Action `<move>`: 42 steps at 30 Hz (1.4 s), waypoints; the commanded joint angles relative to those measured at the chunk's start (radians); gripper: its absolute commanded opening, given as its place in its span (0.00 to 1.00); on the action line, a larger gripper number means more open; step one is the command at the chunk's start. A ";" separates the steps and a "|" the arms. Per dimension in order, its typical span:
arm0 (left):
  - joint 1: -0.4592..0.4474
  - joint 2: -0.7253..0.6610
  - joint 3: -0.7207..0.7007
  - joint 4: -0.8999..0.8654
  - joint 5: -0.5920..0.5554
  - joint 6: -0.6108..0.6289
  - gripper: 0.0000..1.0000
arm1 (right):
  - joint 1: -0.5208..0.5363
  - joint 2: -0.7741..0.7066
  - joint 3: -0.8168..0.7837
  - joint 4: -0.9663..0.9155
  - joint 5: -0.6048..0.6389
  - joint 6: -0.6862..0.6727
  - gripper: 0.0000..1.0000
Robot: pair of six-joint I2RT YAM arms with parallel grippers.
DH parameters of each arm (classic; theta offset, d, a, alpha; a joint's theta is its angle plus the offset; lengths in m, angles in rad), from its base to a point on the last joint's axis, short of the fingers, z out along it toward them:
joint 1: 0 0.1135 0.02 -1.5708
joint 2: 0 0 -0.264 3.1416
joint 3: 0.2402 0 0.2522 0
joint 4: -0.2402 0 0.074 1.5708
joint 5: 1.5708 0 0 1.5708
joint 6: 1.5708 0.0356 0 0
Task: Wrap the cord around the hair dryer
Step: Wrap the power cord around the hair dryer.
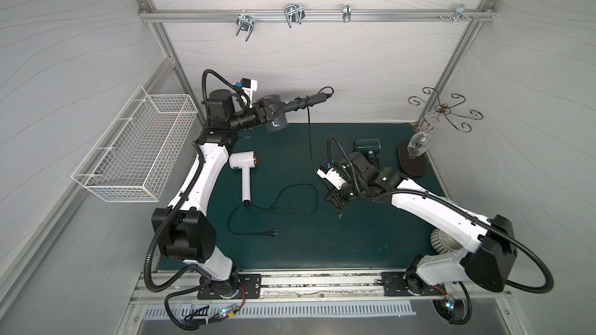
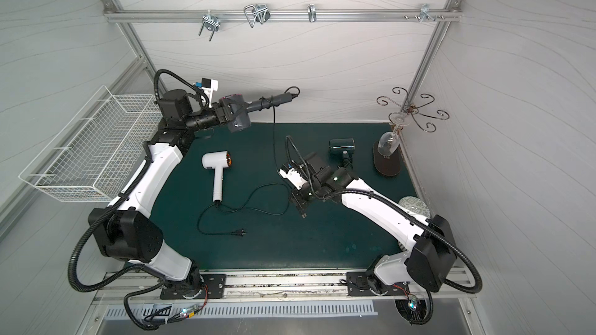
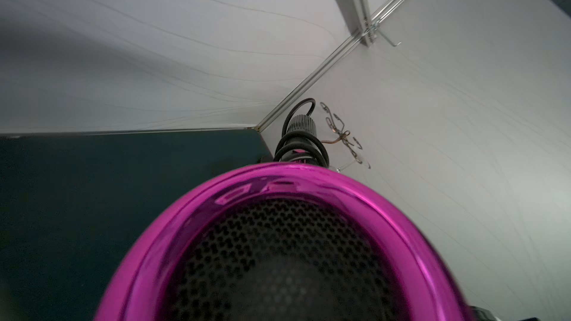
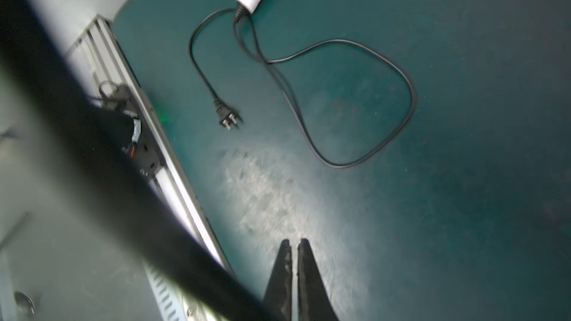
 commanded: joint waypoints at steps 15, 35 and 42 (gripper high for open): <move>-0.154 -0.022 -0.106 -0.283 -0.177 0.354 0.00 | 0.084 0.171 0.833 -0.635 0.401 -0.286 0.00; -0.419 -0.239 -0.348 -0.273 0.098 0.370 0.00 | -0.331 0.262 0.893 -0.345 -0.039 -0.552 0.00; -0.433 -0.316 -0.410 -0.063 0.228 0.208 0.00 | -0.458 0.314 0.809 -0.242 -0.255 -0.526 0.00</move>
